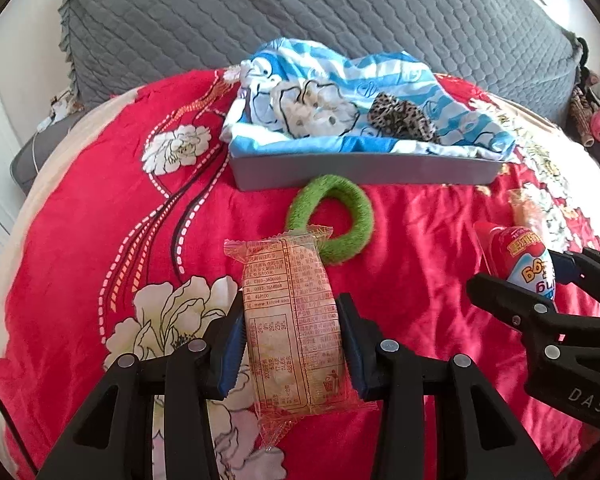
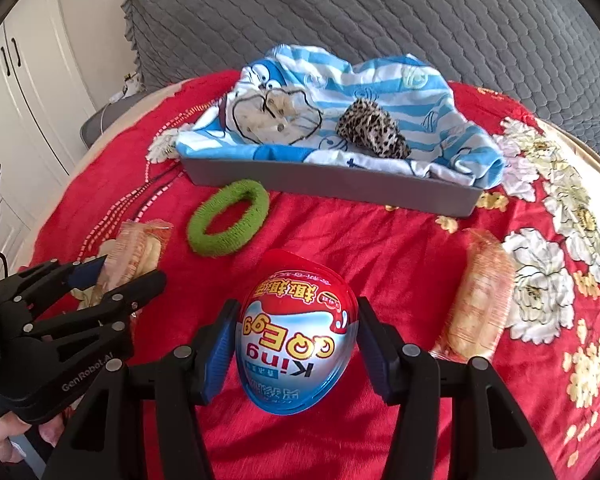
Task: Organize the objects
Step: 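Lift the bread snack and King egg with both tools off the bedspread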
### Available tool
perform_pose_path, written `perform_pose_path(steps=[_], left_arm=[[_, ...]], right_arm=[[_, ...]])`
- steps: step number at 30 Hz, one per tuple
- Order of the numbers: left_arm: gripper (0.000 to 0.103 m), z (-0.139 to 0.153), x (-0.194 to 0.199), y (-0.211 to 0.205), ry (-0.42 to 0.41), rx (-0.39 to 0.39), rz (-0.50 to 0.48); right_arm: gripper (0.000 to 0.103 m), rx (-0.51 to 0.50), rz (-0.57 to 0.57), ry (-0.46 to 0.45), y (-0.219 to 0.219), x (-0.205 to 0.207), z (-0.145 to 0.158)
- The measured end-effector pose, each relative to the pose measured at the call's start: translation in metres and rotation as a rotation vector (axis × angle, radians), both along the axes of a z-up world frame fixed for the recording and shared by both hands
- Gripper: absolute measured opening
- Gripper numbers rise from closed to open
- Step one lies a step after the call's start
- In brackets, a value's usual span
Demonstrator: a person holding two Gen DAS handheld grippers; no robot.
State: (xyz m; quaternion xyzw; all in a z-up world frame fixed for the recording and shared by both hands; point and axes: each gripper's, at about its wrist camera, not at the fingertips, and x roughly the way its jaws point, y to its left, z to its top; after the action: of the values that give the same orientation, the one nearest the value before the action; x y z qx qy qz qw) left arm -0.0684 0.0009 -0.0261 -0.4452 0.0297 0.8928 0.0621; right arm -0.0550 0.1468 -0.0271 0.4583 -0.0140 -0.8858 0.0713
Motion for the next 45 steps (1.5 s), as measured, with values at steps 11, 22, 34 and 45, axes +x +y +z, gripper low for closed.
perform_pose_path(steps=[11,22,34,45], left_arm=[[0.045,0.020,0.018,0.000,0.025,0.008,0.016],[0.045,0.042,0.038,0.008,0.056,0.018,0.008],[0.045,0.075,0.060,0.019,0.110,0.068,-0.001],[0.045,0.091,0.071,0.031,0.146,0.066,-0.018]], right_arm=[[0.056,0.019,0.017,0.053,-0.005,0.021,0.022],[0.056,0.027,0.006,0.107,0.001,0.046,0.045],[0.056,0.015,-0.021,0.175,0.017,0.069,0.073],[0.056,0.018,-0.026,0.217,0.024,0.081,0.088]])
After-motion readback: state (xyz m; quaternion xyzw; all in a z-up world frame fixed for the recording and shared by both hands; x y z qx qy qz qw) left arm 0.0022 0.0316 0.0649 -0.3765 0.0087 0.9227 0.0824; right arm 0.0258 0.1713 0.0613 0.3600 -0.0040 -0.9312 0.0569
